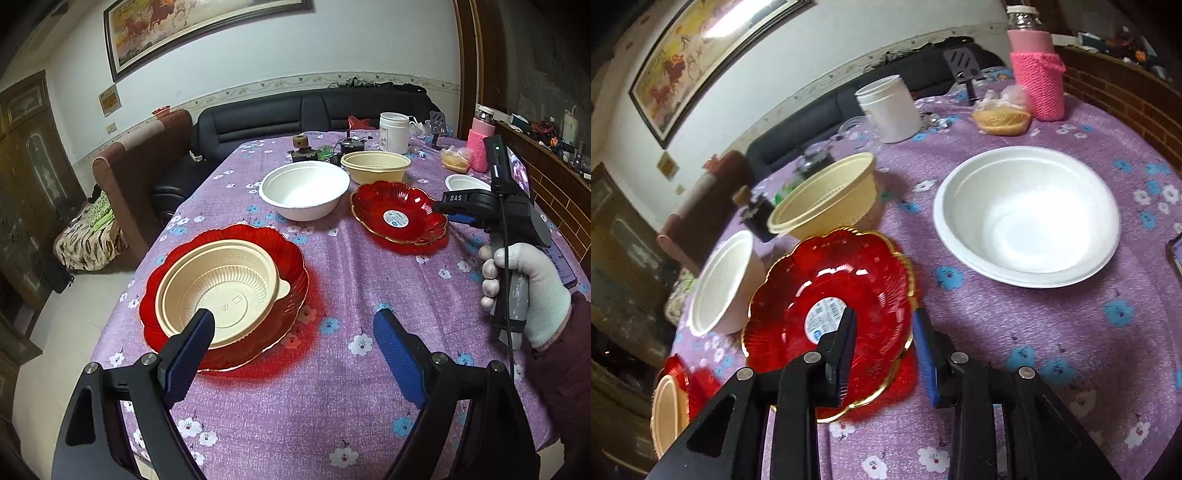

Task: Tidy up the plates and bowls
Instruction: 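Grasp the rim of the red plate with the blue sticker using the right gripper, then carry the red plate with the right gripper and stack it on the other red plate, then open the right gripper and lift it away from the stacked plates, then grasp the rim of the white paper bowl with the right gripper, then carry the white bowl with the right gripper and lower it onto the red plates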

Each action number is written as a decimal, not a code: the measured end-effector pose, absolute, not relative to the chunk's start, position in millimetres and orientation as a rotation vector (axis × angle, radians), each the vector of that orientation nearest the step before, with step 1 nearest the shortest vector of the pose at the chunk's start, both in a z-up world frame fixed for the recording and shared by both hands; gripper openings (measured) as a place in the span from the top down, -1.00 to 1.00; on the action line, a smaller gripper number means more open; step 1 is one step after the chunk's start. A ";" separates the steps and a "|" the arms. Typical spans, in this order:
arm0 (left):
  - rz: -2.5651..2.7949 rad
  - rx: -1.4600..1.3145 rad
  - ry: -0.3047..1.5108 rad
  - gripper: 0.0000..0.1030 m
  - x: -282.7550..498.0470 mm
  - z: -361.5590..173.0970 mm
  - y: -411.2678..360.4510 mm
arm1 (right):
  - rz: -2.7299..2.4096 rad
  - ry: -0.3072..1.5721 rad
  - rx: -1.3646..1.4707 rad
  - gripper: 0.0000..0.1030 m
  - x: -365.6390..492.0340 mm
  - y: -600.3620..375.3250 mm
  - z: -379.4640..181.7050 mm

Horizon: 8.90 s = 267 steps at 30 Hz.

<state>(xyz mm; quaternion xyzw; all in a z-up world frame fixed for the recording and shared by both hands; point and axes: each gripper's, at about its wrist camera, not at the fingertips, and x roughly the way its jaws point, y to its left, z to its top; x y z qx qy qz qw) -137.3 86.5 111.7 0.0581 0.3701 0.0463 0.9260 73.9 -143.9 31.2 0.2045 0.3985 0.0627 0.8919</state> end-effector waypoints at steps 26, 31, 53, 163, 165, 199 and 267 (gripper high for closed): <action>0.110 0.006 0.746 -0.70 -158.7 120.9 121.7 | 0.345 1.063 0.388 0.80 25.3 -155.5 11.9; 0.039 0.002 0.791 -0.70 -141.9 104.3 103.3 | 0.403 1.118 0.314 0.80 -36.8 -181.4 15.9; -0.218 -0.021 1.102 0.19 -53.9 15.7 2.0 | 0.367 0.964 0.239 0.74 -67.8 -195.3 11.7; -0.100 -0.134 0.716 -0.93 -94.4 295.2 215.8 | 0.428 0.762 0.120 -0.24 -0.7 -82.1 255.4; -0.095 -0.164 0.765 -0.93 -55.7 268.9 221.8 | 0.424 0.827 0.135 -0.14 27.2 -74.0 217.4; -0.353 -0.191 1.006 -0.92 17.6 151.9 60.7 | 0.054 1.045 0.306 0.78 143.8 -258.3 36.2; 0.194 -0.441 0.827 -0.36 -102.0 111.1 279.2 | 0.715 0.882 -0.084 0.50 16.2 126.3 87.1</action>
